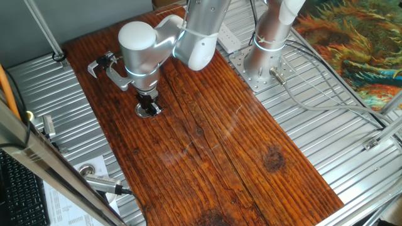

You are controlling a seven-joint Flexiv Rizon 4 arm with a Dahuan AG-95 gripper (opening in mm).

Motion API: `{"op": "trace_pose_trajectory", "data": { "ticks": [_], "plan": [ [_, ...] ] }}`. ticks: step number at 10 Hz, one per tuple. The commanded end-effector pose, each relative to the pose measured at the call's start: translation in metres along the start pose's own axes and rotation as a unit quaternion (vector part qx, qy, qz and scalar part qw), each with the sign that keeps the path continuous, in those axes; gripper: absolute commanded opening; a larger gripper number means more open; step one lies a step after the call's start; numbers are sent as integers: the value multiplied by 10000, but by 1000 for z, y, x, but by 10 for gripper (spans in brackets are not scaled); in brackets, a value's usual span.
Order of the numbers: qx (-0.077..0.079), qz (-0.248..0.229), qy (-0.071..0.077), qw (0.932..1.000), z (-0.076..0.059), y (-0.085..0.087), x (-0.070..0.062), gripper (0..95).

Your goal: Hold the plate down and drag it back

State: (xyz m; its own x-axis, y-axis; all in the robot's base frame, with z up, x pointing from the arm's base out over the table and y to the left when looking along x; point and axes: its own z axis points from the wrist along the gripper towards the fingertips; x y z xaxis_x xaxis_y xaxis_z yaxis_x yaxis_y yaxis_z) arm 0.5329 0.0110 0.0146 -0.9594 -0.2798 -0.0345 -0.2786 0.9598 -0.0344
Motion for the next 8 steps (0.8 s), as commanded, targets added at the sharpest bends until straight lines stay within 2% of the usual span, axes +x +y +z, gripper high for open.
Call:
{"op": "trace_pose_trajectory", "data": {
  "ticks": [1,5,7,8],
  "plan": [
    [-40,29,-15,10000,0,1,-1,0],
    [-8,77,1,10000,0,1,-1,0],
    [160,80,62,9998,0,1,-1,0],
    [190,50,70,9998,0,1,-1,0]
  ]
}}
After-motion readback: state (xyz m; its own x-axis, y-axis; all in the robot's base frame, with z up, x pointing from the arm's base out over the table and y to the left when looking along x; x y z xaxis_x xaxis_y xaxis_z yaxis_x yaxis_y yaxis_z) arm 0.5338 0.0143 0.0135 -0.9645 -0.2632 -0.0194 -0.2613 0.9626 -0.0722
